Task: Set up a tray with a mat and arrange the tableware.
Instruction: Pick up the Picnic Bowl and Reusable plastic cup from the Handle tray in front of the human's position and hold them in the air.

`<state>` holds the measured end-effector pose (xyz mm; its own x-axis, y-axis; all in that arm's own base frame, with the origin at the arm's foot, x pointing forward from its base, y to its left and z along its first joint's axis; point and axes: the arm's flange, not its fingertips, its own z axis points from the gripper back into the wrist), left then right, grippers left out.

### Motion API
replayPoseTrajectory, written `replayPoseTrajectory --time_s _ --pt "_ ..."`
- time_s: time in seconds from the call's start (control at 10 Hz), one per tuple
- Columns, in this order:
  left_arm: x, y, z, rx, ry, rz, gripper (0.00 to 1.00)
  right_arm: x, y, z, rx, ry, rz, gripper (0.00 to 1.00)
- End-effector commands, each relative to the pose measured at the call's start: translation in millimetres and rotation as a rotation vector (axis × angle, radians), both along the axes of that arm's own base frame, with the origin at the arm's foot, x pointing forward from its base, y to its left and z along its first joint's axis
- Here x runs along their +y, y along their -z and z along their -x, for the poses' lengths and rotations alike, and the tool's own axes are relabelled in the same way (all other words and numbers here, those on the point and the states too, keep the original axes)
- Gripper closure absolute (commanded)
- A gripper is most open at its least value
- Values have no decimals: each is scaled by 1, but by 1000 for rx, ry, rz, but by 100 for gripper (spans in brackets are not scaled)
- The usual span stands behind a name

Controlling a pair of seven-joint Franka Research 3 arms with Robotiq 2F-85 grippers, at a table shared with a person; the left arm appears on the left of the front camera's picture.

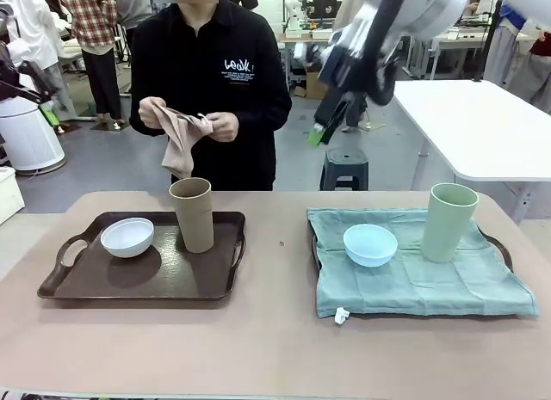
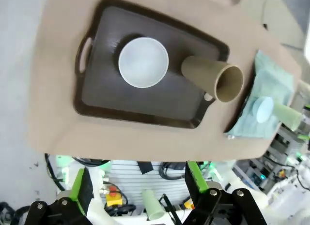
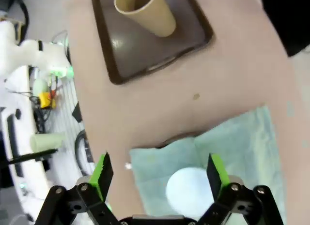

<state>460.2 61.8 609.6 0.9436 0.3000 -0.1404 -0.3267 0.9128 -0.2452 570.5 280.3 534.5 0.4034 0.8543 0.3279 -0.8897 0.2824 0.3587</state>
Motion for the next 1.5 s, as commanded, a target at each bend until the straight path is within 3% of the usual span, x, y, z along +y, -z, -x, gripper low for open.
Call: replayPoseTrajectory --time_s 0.0,0.1,0.2,0.3,0.4,0.6,0.7,0.8,1.0,1.1,1.2,1.4 --pt "6 -12 13 -32 31 23 0 -20 -29 8 15 67 12 0" --pt "6 -12 13 -32 31 23 0 -20 -29 8 15 67 12 0" --pt "0 4 -4 6 -2 0 0 -1 6 -3 5 -2 -1 0" --pt "-7 6 -4 -16 12 -6 0 -9 14 -10 -112 -334 -227 0" --pt "-18 10 -14 -20 40 19 0 1 35 -25 -179 -523 -390 0" --pt "-30 14 -20 -49 77 108 0 21 80 -29 -245 -759 -592 0" --pt "-31 17 -24 -51 41 159 0 21 93 -23 -211 -724 -568 0" --pt "-29 12 -18 -20 51 55 0 23 59 -28 -241 -451 -304 0" --pt "-29 12 -18 -20 51 55 0 23 59 -28 -241 -451 -304 0" --pt "-33 16 -23 -23 47 92 0 29 82 -31 -263 -539 -390 0" --pt "-35 32 -32 22 -14 63 0 37 103 -41 -244 -539 -453 0" --pt "-39 52 -34 33 -9 16 0 47 134 -52 -256 -508 -607 0"
